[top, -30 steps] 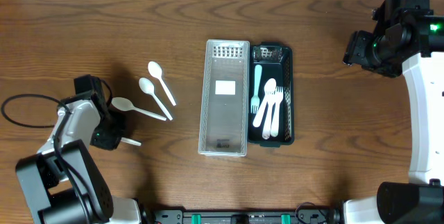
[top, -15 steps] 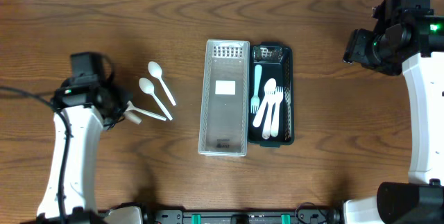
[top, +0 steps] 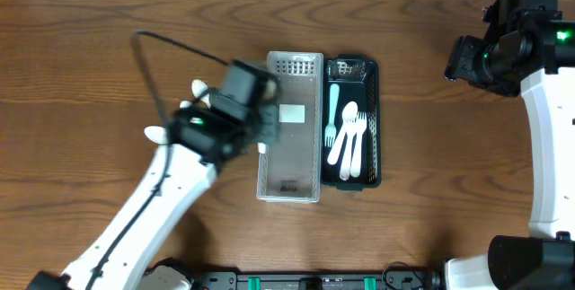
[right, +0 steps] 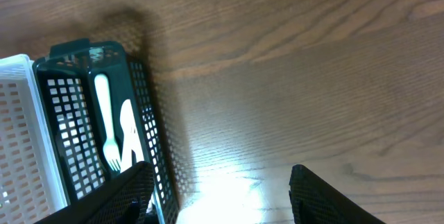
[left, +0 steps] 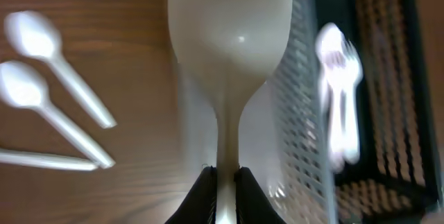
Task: Pack container
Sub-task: 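Carry the white spoon into the clear basket and release it, then move the left gripper back to the remaining white spoons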
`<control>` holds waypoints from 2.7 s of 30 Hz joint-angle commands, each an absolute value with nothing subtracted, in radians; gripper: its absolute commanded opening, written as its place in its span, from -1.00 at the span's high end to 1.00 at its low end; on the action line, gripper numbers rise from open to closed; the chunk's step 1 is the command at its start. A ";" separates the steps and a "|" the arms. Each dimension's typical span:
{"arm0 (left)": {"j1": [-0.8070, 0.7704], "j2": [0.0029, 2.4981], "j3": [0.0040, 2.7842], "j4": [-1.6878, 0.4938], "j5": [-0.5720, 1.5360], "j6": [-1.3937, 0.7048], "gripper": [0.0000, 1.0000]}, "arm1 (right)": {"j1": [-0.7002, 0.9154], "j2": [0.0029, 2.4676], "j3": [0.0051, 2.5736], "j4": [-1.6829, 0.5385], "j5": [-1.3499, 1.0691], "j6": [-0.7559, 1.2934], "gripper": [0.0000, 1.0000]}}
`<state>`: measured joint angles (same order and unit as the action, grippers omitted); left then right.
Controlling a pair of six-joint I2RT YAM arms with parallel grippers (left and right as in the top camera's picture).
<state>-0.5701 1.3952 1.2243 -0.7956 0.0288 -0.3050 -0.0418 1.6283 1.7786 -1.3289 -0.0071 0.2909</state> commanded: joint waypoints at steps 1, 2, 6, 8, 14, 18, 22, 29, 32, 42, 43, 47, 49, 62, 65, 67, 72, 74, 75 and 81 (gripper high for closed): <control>-0.643 1.481 1.237 -0.778 0.026 -0.252 0.83 | -0.047 1.636 1.773 -1.328 -0.001 0.276 -0.31; -0.663 1.510 1.237 -0.771 0.026 -0.252 0.83 | -0.047 1.636 1.773 -1.329 -0.001 0.276 -0.31; -0.693 1.608 1.237 -0.744 0.026 -0.260 0.83 | -0.047 1.636 1.773 -1.335 -0.001 0.276 -0.30; -0.690 1.645 1.237 -0.731 0.026 -0.263 0.82 | -0.047 1.636 1.773 -1.340 -0.001 0.276 -0.31; -0.640 1.666 1.237 -0.707 0.025 -0.263 0.80 | -0.047 1.636 1.773 -1.359 -0.001 0.275 -0.30; -0.599 1.666 1.237 -0.706 0.025 -0.263 0.21 | -0.047 1.636 1.773 -1.362 -0.001 0.275 -0.30; -0.574 1.651 1.252 -0.717 0.025 -0.210 -0.04 | -0.047 1.636 1.773 -1.362 0.000 0.274 -0.30; -0.490 1.521 1.384 -0.809 -0.103 -0.172 -0.35 | -0.047 1.636 1.773 -1.362 0.001 0.271 -0.31; -0.385 1.448 1.396 -0.815 -0.118 -0.186 -0.37 | -0.047 1.636 1.773 -1.362 0.004 0.263 -0.30; 0.087 1.511 1.363 -0.924 -0.070 -0.609 -0.58 | -0.047 1.636 1.773 -1.362 0.004 0.257 -0.31; 0.112 1.536 1.355 -0.924 -0.039 -0.625 -0.59 | -0.047 1.636 1.773 -1.362 0.003 0.255 -0.31; 0.162 1.645 1.338 -0.923 -0.011 -0.679 -0.60 | -0.047 1.636 1.773 -1.362 0.004 0.252 -0.31; 0.173 1.707 1.338 -0.919 -0.010 -0.712 -0.61 | -0.047 1.636 1.773 -1.362 0.003 0.252 -0.31; 0.178 1.983 1.330 -0.870 0.075 -0.732 -0.61 | -0.047 1.636 1.773 -1.363 0.004 0.252 -0.32; 0.178 2.005 1.325 -0.858 0.088 -0.731 -0.60 | -0.047 1.636 1.773 -1.363 0.004 0.253 -0.32; 0.178 2.014 1.325 -0.849 0.097 -0.701 -0.58 | -0.047 1.636 1.773 -1.363 0.004 0.253 -0.31; 0.178 2.015 1.317 -0.843 0.117 -0.663 -0.53 | -0.047 1.636 1.773 -1.362 0.004 0.253 -0.32; 0.178 2.015 1.305 -0.834 0.123 -0.662 -0.53 | -0.047 1.636 1.773 -1.362 0.004 0.253 -0.32; 0.178 2.015 1.296 -0.830 0.125 -0.663 -0.53 | -0.047 1.636 1.773 -1.362 0.004 0.253 -0.32; 0.178 2.015 1.234 -0.817 0.124 -0.664 -0.43 | -0.047 1.636 1.773 -1.370 0.004 0.253 -0.31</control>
<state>0.1741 1.9965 1.2865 -0.8127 0.1253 -0.6762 -0.0418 1.6291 1.7782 -1.3659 -0.0040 0.2661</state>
